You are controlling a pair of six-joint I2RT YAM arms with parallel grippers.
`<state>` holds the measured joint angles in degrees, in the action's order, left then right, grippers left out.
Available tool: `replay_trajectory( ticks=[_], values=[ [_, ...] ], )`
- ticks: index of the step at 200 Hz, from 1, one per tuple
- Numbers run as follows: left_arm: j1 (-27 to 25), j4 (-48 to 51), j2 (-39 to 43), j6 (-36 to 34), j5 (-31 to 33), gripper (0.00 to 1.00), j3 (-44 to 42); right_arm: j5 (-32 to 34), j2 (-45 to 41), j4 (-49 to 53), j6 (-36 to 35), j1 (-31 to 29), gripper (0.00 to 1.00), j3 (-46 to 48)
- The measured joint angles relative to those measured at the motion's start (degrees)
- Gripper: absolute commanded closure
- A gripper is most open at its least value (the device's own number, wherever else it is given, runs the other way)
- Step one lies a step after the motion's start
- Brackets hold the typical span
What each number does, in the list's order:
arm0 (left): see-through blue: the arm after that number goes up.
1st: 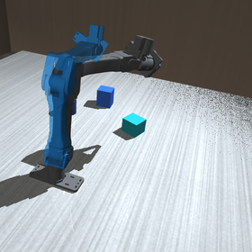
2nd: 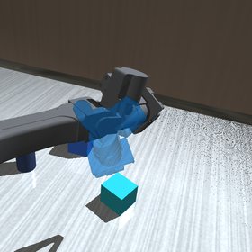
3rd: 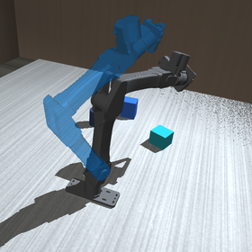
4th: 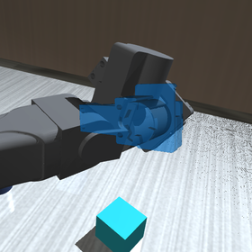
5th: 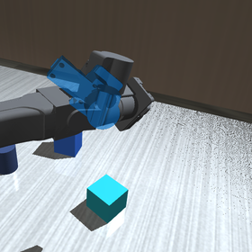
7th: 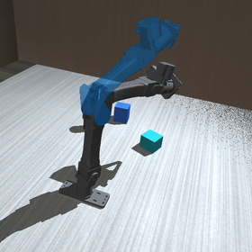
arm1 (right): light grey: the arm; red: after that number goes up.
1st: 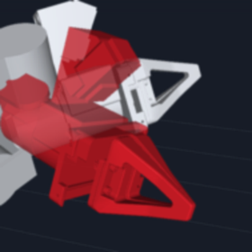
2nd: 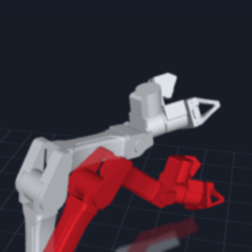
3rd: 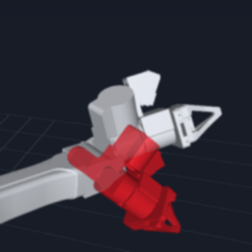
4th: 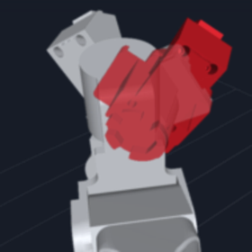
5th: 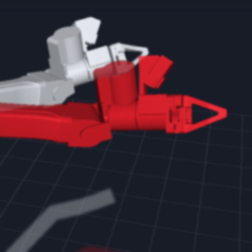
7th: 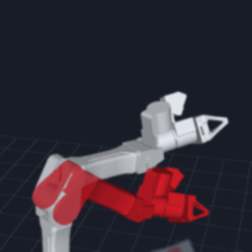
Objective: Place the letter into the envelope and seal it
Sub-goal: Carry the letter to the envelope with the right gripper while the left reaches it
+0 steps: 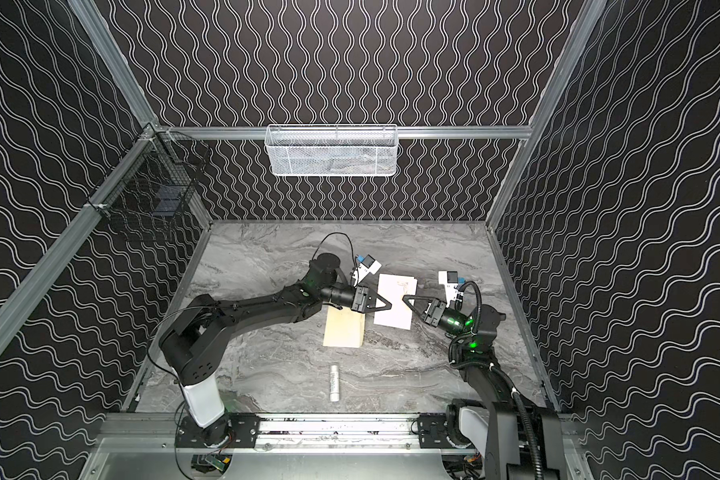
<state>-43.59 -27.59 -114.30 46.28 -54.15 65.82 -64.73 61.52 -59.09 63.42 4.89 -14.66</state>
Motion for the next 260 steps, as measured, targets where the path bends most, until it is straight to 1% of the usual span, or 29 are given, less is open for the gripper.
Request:
replay_trajectory(
  ticks=[15, 23, 42, 62, 73, 80, 94, 116, 142, 153, 164, 186, 212, 227, 260],
  values=[
    [0.00, -0.28, 0.24, 0.00, 0.26, 0.97, -0.72, 0.50, 0.07, 0.02, -0.02, -0.50, 0.87, 0.04],
    [0.00, -0.42, 0.52, 0.00, 0.42, 0.96, -1.22, 0.63, 0.04, 0.15, -0.04, -0.79, 0.89, 0.04],
    [0.02, -0.61, 1.11, -0.11, 0.87, 0.90, -1.81, 1.55, -0.72, 3.08, -1.60, -1.44, 0.95, -0.31],
    [0.09, -0.70, 1.88, -0.22, 1.68, 0.74, -2.62, 2.71, -2.14, 7.82, -4.33, -1.99, 0.99, -1.14],
    [0.33, -0.57, 2.56, -0.52, 2.51, 0.60, -3.45, 3.43, -2.91, 11.28, -6.08, -2.21, 1.00, -1.77],
    [0.63, -0.52, 3.06, -0.96, 3.10, 0.53, -4.17, 3.98, -3.34, 13.60, -7.41, -2.27, 1.00, -2.23],
    [1.95, 0.17, 4.96, -1.88, 4.74, 0.43, -6.75, 5.31, -4.02, 19.04, -10.45, -2.45, 1.00, -3.30],
    [5.70, 3.61, 8.83, -3.74, 8.76, 0.34, -11.54, 8.31, -4.66, 28.50, -16.11, -3.69, 1.00, -5.35],
    [10.97, 11.02, 13.22, -6.56, 15.02, 0.26, -15.10, 12.85, -3.32, 37.64, -21.64, -7.78, 1.00, -8.24],
    [12.02, 14.27, 14.38, -7.91, 17.77, 0.23, -15.63, 14.91, -1.81, 40.76, -23.52, -9.86, 1.00, -9.92],
    [12.35, 17.77, 14.97, -9.25, 19.98, 0.18, -15.76, 16.81, -0.20, 43.63, -25.05, -11.76, 1.00, -11.67],
    [12.68, 24.74, 15.26, -11.30, 24.81, 0.17, -15.98, 20.37, 2.86, 47.91, -27.10, -14.75, 1.00, -15.02],
    [13.22, 29.70, 14.36, -12.66, 28.04, 0.19, -16.00, 24.17, 4.72, 51.49, -28.57, -18.01, 1.00, -17.97],
    [13.29, 30.51, 13.62, -13.05, 28.83, 0.20, -16.57, 26.23, 5.27, 53.27, -29.38, -19.76, 1.00, -19.65],
    [13.22, 30.23, 11.74, -12.96, 28.44, 0.23, -18.25, 31.10, 6.56, 57.96, -30.01, -22.82, 1.00, -23.91]
  ],
)
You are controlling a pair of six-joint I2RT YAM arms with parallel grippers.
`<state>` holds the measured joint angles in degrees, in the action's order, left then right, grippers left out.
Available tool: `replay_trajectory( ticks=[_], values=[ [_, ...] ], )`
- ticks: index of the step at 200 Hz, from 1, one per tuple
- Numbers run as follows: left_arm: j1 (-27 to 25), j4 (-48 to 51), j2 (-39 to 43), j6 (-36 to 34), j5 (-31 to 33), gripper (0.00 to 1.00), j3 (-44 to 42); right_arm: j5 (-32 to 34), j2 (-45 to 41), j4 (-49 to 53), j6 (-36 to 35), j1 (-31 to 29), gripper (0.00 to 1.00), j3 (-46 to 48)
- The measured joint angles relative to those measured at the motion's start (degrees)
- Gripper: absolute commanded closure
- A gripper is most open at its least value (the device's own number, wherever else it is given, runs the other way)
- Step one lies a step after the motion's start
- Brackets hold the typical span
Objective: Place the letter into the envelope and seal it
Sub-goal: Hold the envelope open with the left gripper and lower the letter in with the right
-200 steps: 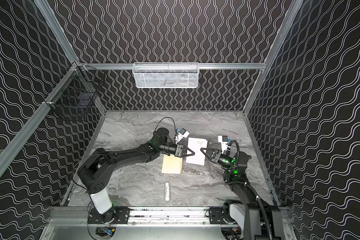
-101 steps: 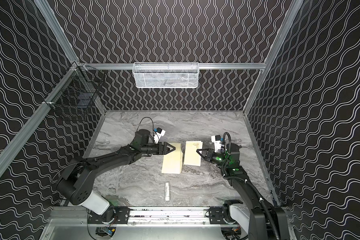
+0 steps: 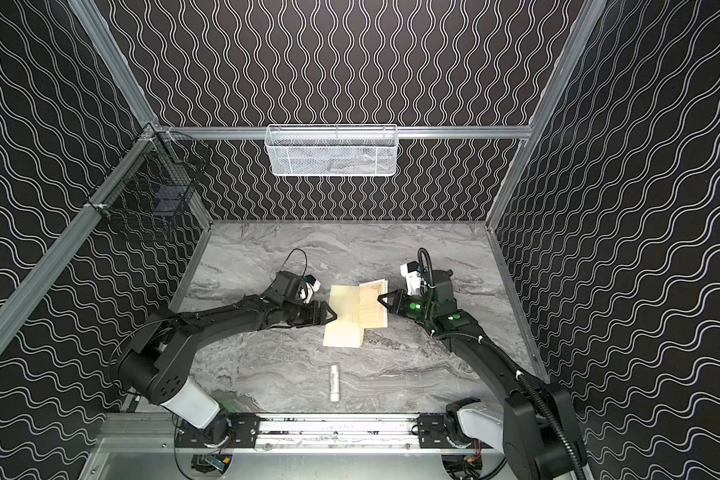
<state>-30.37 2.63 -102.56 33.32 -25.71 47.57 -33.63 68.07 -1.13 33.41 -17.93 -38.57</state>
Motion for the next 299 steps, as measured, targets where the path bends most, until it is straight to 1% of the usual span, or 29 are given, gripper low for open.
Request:
replay_trajectory(
  ticks=[41, 85, 115, 133, 155, 177, 197, 234, 273, 299],
  values=[
    [-2.25, -0.55, -0.83, 0.04, -0.13, 0.21, 0.07, 6.05, 1.68, 4.04, -0.44, -3.74, 1.00, -2.93],
    [-2.97, -2.05, -0.94, 0.94, -0.26, 0.22, -2.03, 9.14, 2.36, 5.77, -1.07, -5.05, 1.00, -3.56],
    [-4.96, -4.02, -0.83, 1.05, -0.68, 0.25, -3.39, 8.98, 2.32, 5.86, -0.85, -5.35, 1.00, -3.52],
    [-5.25, -4.72, -0.33, 1.03, -0.96, 0.28, -3.78, 8.11, 2.78, 3.45, 0.59, -5.38, 1.00, -2.64],
    [-5.25, -6.21, -0.33, 0.90, -1.79, 0.32, -3.76, 5.46, 6.43, -0.26, 2.16, -5.38, 1.00, -2.19],
    [-5.27, -7.15, -0.90, 0.81, -2.47, 0.33, -3.91, 2.58, 10.62, -3.72, 3.43, -5.40, 1.00, -2.54],
    [-4.87, -7.19, -0.02, 0.79, -2.43, 0.34, -4.90, 2.38, 13.44, -3.80, 3.39, -5.42, 1.00, -4.31],
    [-2.80, -7.28, 2.64, 0.83, -1.53, 0.29, -5.95, 7.15, 14.64, -1.14, 0.76, -5.64, 1.00, -5.92],
    [-2.62, -7.30, 0.98, 0.81, -1.33, 0.26, -3.96, 13.49, 14.34, 3.34, -1.53, -6.49, 1.00, -6.16],
    [-2.67, -7.80, 0.00, 0.85, -1.25, 0.27, -2.93, 15.82, 15.02, 4.72, -1.88, -9.31, 1.00, -7.41]
  ],
)
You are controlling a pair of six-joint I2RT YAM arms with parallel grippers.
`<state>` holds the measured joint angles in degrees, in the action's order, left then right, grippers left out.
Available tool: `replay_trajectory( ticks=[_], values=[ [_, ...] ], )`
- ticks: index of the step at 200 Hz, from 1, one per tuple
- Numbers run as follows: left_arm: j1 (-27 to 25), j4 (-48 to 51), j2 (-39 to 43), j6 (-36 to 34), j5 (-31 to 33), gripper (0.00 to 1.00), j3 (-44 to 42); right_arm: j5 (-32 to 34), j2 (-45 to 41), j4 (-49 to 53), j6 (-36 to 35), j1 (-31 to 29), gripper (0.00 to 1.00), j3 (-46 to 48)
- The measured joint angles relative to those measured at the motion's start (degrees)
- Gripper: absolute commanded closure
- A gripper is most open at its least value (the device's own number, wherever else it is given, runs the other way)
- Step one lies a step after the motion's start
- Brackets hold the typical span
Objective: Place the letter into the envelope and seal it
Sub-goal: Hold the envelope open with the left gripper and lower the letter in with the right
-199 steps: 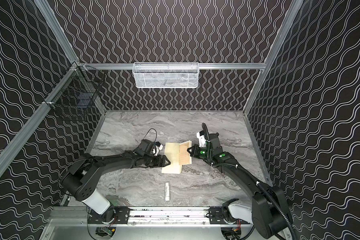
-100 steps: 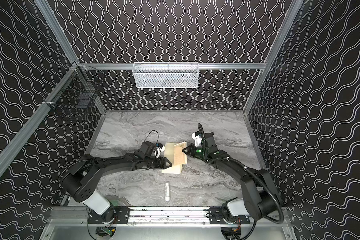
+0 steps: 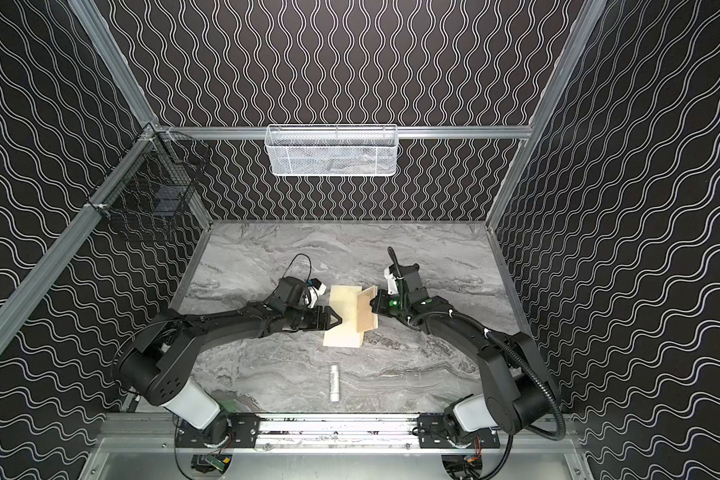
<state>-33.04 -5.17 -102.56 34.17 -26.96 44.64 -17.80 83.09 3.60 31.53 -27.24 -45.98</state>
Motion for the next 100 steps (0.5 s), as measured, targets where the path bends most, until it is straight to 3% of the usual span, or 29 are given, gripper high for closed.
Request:
replay_trajectory(
  ticks=[38, 100],
  values=[
    [-0.68, -0.37, -2.21, 0.00, 0.59, 0.28, 1.22, 4.46, 2.29, 2.91, -0.04, -4.17, 1.00, -3.41],
    [-0.96, -1.55, -3.45, 0.00, 0.13, 0.28, 0.68, 11.06, 3.98, 8.00, 0.35, -5.07, 1.00, -5.14]
  ],
)
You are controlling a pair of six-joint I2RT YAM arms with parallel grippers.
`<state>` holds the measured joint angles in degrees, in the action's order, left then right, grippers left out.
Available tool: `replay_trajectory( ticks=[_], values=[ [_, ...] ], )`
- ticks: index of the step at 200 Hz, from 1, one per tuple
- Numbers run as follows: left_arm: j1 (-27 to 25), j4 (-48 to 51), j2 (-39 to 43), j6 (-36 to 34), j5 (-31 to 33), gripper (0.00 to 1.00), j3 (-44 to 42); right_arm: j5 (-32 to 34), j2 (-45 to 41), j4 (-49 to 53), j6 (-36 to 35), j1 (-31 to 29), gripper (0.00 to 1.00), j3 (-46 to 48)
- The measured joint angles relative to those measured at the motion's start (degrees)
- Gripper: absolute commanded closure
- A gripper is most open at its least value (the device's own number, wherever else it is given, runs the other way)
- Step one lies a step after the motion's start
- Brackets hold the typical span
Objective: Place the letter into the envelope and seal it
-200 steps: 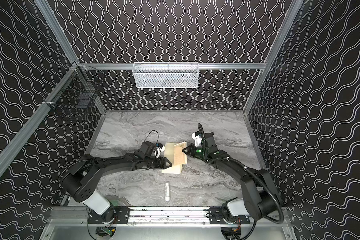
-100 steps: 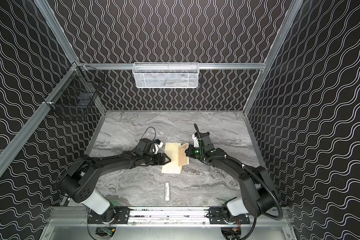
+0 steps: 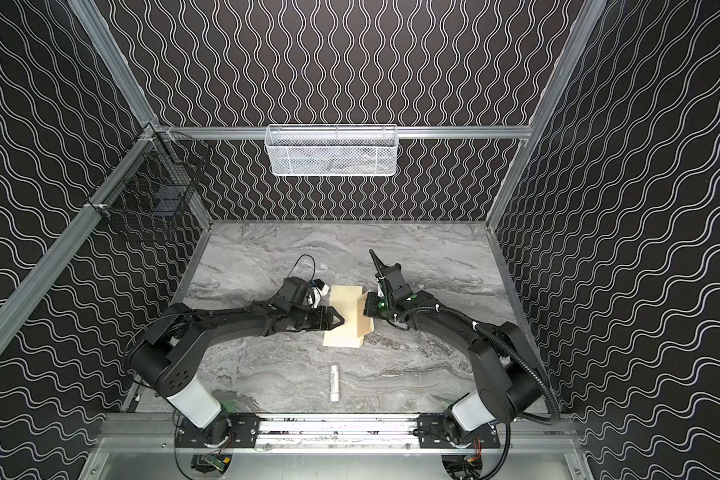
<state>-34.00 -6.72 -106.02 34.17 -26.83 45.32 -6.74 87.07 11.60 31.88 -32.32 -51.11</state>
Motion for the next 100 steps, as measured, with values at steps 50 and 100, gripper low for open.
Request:
replay_trajectory(
  ticks=[50, 100],
  values=[
    [-0.61, -1.51, 0.50, 0.22, -1.14, 0.28, -2.45, 0.39, 2.27, 0.39, 0.07, 0.02, 1.00, -0.31],
    [-0.63, -4.98, 1.49, 0.68, -1.55, 0.28, -5.33, 0.17, 3.93, 0.55, 0.11, -0.04, 1.00, -0.98]
  ],
)
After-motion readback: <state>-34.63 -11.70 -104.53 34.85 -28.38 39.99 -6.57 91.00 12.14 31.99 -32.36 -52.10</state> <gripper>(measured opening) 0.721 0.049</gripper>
